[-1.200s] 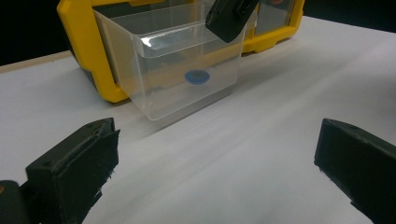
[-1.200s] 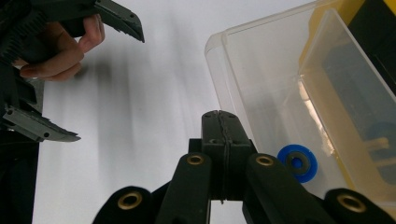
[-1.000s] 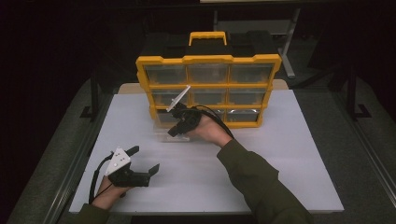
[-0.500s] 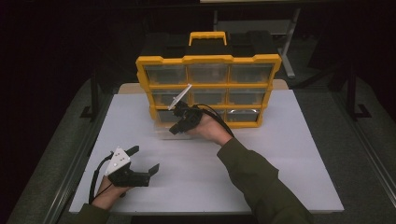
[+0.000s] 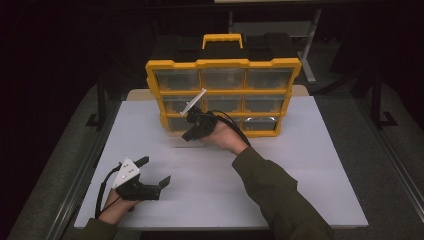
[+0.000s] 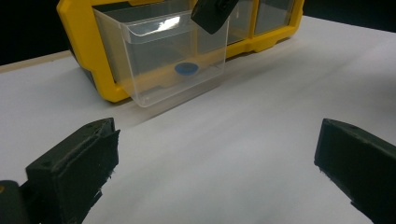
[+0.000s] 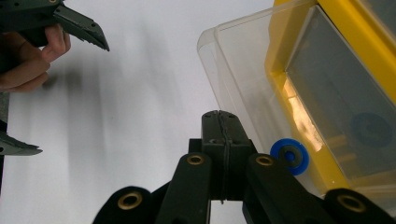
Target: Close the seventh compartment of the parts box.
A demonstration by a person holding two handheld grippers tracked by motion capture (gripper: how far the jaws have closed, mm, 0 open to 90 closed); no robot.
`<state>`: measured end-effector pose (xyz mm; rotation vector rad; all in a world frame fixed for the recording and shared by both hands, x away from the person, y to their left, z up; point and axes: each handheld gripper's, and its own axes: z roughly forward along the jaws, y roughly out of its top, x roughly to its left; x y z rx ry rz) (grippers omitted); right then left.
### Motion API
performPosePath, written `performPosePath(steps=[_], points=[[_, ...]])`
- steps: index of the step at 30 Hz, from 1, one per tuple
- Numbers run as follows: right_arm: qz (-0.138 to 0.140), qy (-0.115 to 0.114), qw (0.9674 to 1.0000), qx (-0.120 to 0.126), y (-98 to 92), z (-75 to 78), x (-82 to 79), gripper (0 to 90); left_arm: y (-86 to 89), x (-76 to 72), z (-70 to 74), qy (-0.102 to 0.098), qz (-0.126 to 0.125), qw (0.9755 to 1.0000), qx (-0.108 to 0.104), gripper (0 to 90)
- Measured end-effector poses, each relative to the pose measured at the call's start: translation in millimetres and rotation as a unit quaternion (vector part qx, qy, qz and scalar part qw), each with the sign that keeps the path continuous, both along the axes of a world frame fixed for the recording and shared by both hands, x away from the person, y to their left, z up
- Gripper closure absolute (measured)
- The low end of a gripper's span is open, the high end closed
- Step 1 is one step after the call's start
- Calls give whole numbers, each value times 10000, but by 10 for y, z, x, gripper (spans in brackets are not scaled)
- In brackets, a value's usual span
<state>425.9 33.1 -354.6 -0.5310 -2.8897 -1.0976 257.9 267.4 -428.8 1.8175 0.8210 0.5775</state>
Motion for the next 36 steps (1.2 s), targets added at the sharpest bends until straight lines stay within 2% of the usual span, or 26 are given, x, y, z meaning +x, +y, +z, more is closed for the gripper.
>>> performPosePath(steps=[15,35,36], points=[[-204,-51,9998,56,-11,-14,64,893,-4,-3,0,-15,12,10000,-33,0],[-538,-266,9982,22,-4,-18,159,893,-9,-3,-2,6,34,10000,-52,0],[-636,-175,9978,18,-2,-12,151,893,-9,-3,-2,11,40,10000,-53,0]])
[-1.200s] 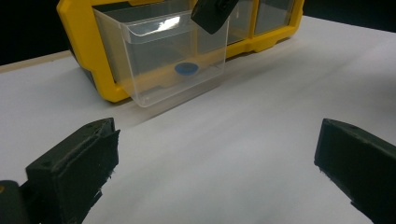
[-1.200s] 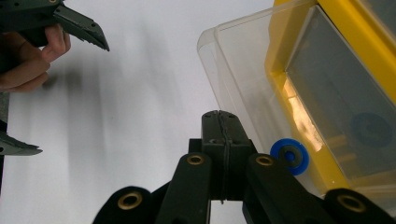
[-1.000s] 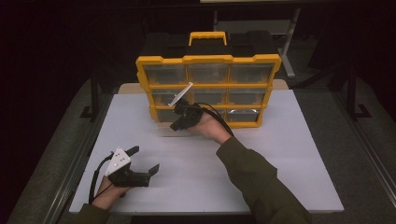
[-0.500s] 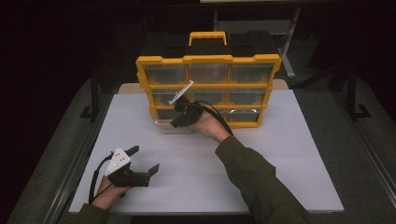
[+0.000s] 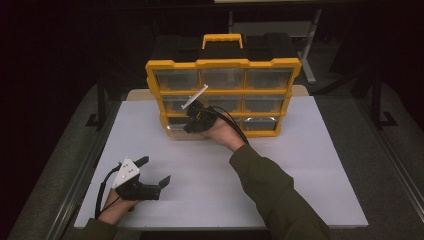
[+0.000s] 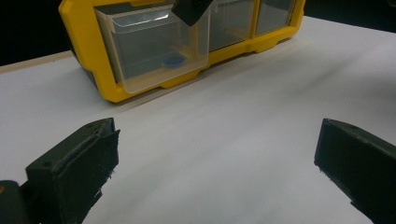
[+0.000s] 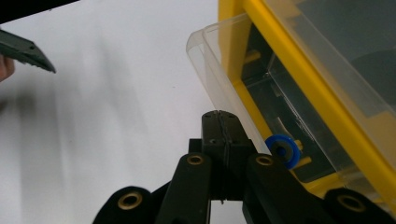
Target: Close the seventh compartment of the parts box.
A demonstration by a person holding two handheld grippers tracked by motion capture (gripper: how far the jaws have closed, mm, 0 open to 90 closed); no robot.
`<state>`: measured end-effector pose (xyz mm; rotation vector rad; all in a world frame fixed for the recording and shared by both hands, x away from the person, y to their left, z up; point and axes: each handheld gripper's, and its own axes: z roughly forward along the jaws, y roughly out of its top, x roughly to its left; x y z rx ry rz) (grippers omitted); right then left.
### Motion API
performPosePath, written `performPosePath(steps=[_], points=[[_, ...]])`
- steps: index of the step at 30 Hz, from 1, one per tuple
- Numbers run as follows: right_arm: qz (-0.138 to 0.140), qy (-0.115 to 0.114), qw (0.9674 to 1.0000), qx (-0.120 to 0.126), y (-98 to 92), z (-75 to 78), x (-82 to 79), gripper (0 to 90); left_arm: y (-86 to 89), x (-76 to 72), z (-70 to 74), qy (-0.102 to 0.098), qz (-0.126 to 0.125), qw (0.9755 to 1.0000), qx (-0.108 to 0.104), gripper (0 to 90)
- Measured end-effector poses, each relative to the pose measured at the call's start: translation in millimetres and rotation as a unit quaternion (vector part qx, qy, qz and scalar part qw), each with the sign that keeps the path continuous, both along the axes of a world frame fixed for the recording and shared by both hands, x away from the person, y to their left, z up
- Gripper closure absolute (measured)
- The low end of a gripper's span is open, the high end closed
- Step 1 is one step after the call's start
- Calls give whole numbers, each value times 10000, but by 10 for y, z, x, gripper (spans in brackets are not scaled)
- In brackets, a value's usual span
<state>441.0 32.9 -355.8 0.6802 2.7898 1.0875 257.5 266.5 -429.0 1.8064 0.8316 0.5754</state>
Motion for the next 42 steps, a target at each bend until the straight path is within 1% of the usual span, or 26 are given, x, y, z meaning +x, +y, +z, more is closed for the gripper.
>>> performPosePath(steps=[1,2,3,9,10,12,15,16,17,22,23,24,28,29,33,34,35,38,40,41,42], points=[[40,-87,10000,20,-6,-11,17,893,0,0,0,0,-1,10000,6,0],[19,-102,9999,17,-8,-12,21,894,0,0,0,-4,-3,10000,7,0],[-17,-65,10000,44,-5,-14,20,894,-1,0,0,-4,-4,10000,2,0],[-147,-176,9997,-5,-5,-24,52,893,-1,1,1,-2,13,10000,-25,0],[-214,-144,9997,-13,-3,-23,50,893,-2,1,2,-7,7,10000,-16,0],[-249,-183,9995,-29,-10,-30,65,894,-7,-2,2,-1,6,10000,-15,0],[-377,-167,9991,-33,-24,-30,78,893,-8,1,1,2,4,10000,-19,0],[-378,-204,9991,-35,-31,-35,88,894,-9,2,3,-7,-4,10000,-24,0],[-450,-164,9988,-65,-31,-26,83,894,-9,1,3,-8,-9,10000,-19,0],[-522,-258,9983,-85,-34,-32,99,893,-3,2,0,2,-3,10000,-13,0],[-526,-243,9983,-64,-32,-34,100,894,-1,1,1,-4,-11,10000,-11,0],[-595,-270,9978,-83,-37,-32,101,894,0,0,2,-6,-15,10000,-18,0],[-692,-338,9970,-93,-45,-31,112,894,1,1,0,-1,-20,10000,-13,0],[-696,-374,9968,-122,-46,-31,113,893,2,0,0,-3,-22,10000,-14,0],[-714,-386,9966,-104,-61,-35,112,893,5,0,2,-1,-16,10000,-40,0],[-728,-298,9969,-42,-64,-29,103,893,4,2,3,4,-11,10000,-42,0],[-719,-326,9969,-63,-79,-26,105,893,3,3,3,2,-16,10000,-32,0],[-671,-283,9973,13,-106,-8,87,891,-1,5,-1,3,-20,10000,-5,0],[-642,-252,9976,43,-128,10,60,876,0,6,-2,15,-19,10000,1,0],[-605,-274,9978,59,-139,11,51,866,-1,8,-4,3,-19,10000,-18,0],[-603,-240,9978,100,-150,17,31,858,0,7,-4,4,-17,10000,-18,0]])
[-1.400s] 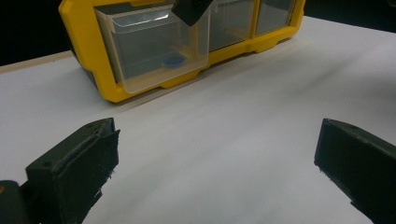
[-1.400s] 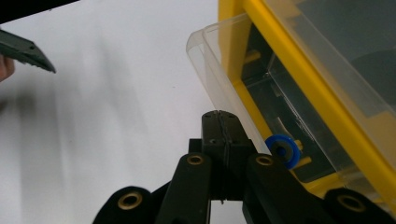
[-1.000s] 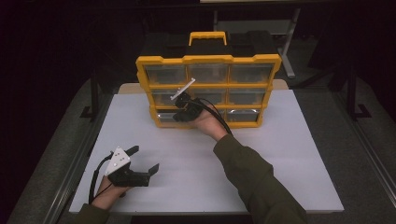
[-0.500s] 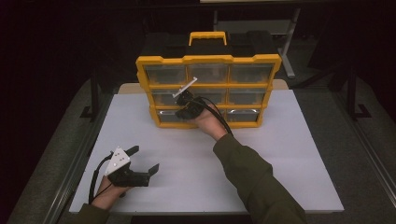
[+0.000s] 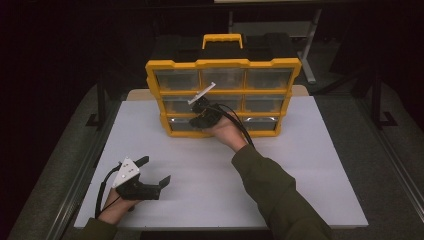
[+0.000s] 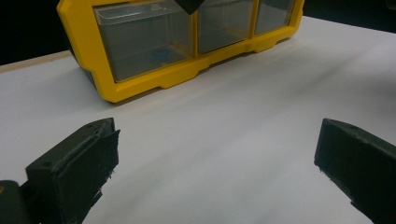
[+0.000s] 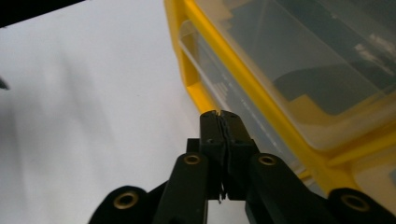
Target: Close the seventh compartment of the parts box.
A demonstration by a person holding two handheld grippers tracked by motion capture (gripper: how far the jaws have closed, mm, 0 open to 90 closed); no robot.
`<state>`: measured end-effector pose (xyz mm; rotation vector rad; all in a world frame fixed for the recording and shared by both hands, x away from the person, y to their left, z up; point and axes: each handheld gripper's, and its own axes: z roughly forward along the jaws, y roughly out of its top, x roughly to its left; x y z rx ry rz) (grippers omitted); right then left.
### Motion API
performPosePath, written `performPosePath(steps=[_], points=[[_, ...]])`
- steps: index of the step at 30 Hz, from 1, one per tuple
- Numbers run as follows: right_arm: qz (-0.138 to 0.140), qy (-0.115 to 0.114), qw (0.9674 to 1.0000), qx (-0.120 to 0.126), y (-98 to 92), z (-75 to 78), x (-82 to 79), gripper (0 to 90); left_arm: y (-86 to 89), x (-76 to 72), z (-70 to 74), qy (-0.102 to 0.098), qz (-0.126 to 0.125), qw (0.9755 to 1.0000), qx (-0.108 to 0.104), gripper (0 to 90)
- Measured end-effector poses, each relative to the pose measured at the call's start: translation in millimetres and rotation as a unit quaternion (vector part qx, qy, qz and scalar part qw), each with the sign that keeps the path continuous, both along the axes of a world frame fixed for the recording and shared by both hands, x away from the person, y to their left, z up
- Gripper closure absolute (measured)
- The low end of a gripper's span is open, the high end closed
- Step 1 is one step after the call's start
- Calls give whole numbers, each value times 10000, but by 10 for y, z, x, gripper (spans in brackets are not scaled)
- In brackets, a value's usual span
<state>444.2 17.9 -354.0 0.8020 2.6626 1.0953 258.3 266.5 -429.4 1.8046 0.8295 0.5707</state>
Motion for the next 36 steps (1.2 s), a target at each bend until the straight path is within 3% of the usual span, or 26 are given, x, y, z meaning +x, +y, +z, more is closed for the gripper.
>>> performPosePath(steps=[5,16,36], points=[[-51,81,9999,124,-81,2,-99,742,5,0,3,-22,-31,10000,25,0],[-26,-82,9997,232,-300,-22,-294,545,10,7,2,24,-54,9999,83,0],[-395,-202,9974,571,-764,-130,-590,231,18,8,-2,51,-59,9999,83,0]])
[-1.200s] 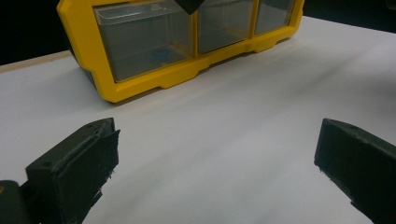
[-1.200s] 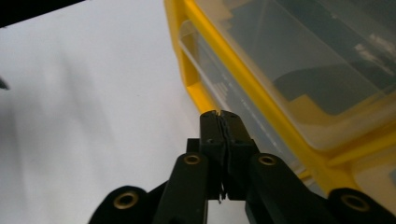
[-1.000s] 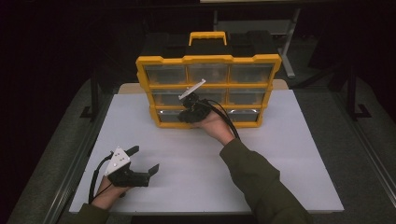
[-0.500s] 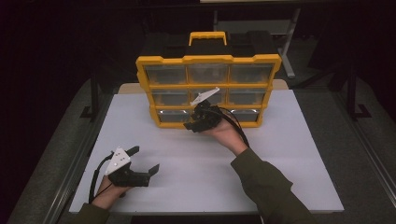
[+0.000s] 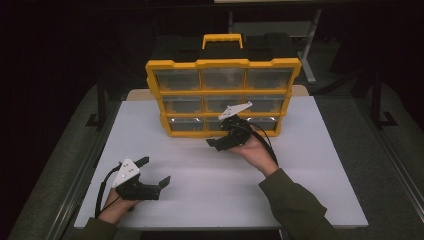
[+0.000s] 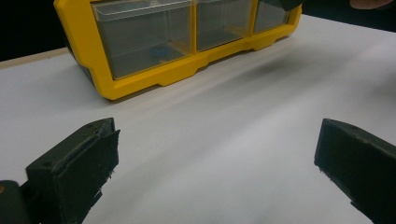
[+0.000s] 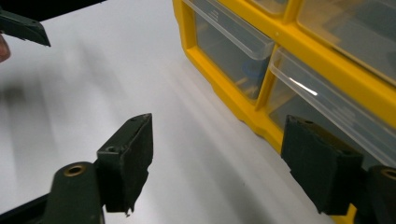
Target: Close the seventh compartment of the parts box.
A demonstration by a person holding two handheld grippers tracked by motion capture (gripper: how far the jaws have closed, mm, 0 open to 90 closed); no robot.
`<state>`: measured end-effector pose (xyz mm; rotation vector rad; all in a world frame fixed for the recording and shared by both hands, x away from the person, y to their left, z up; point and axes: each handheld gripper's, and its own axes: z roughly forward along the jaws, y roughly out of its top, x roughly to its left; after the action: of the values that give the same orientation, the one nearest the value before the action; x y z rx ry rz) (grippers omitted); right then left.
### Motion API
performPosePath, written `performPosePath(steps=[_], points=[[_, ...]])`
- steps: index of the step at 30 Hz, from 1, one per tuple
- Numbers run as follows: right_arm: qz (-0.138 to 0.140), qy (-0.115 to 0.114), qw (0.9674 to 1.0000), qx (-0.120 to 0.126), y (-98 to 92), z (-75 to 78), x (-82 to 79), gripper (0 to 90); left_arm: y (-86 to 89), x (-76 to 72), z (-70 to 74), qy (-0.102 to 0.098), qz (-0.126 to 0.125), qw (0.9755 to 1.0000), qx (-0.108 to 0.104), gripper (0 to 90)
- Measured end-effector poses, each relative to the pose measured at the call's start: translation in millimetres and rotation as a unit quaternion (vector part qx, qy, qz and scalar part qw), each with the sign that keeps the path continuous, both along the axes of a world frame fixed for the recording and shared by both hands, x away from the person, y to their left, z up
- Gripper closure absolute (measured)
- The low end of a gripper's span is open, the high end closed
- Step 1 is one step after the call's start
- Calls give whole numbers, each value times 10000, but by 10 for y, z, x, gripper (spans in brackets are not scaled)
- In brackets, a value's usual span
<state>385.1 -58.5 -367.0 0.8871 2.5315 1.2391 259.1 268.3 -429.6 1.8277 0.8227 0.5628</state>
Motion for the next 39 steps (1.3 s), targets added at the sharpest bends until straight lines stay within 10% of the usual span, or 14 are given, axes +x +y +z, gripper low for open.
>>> performPosePath(steps=[39], points=[[-687,-433,9957,457,-792,-204,-622,8,-15,10,-16,50,10,9999,-91,0]])
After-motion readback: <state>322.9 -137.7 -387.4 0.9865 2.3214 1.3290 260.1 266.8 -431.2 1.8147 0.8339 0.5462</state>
